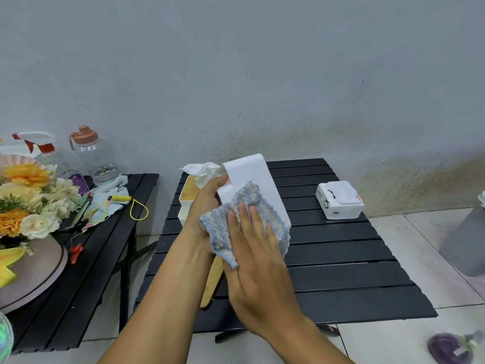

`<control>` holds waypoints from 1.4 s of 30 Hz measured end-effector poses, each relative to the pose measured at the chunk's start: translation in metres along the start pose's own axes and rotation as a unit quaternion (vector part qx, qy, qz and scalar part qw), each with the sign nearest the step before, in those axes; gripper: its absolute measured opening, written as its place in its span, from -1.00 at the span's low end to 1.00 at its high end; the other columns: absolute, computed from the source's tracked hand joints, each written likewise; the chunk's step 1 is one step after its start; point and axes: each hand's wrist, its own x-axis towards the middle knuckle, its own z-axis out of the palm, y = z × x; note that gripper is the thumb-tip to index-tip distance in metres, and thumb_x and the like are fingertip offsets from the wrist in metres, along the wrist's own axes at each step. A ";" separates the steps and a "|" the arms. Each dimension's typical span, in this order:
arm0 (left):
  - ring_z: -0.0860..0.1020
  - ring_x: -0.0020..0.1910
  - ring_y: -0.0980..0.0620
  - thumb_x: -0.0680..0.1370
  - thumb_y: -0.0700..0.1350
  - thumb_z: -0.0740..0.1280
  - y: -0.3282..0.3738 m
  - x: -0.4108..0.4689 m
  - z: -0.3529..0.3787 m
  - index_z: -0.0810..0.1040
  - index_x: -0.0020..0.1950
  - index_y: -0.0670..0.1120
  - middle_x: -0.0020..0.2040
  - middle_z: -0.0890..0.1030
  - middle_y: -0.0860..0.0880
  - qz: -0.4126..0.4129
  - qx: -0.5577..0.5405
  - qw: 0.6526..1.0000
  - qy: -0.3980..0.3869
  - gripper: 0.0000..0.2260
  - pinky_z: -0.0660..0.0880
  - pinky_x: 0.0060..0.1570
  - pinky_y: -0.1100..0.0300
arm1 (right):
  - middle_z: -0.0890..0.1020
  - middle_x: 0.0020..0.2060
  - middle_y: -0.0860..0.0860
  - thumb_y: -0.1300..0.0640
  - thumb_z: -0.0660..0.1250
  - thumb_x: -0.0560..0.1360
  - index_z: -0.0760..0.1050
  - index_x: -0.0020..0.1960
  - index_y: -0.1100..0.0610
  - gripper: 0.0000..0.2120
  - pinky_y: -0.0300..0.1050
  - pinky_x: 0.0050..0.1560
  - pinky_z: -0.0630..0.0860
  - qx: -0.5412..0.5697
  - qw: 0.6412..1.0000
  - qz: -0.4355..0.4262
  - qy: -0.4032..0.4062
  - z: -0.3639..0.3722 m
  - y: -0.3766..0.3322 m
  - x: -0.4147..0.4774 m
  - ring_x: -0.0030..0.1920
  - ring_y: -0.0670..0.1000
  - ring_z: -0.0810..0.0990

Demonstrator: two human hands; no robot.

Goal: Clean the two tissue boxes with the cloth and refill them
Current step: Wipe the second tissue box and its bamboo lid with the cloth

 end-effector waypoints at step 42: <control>0.61 0.26 -0.20 0.61 0.13 0.27 -0.010 0.007 -0.012 0.65 0.31 -0.23 0.30 0.63 -0.24 -0.022 -0.023 0.989 -0.147 -0.50 0.40 0.44 -0.11 | 0.13 0.60 0.10 -0.16 0.32 0.43 0.15 0.60 0.16 -0.16 0.37 0.48 0.12 -0.157 0.987 -0.005 -0.014 -0.021 0.023 0.016 0.61 0.15 -0.01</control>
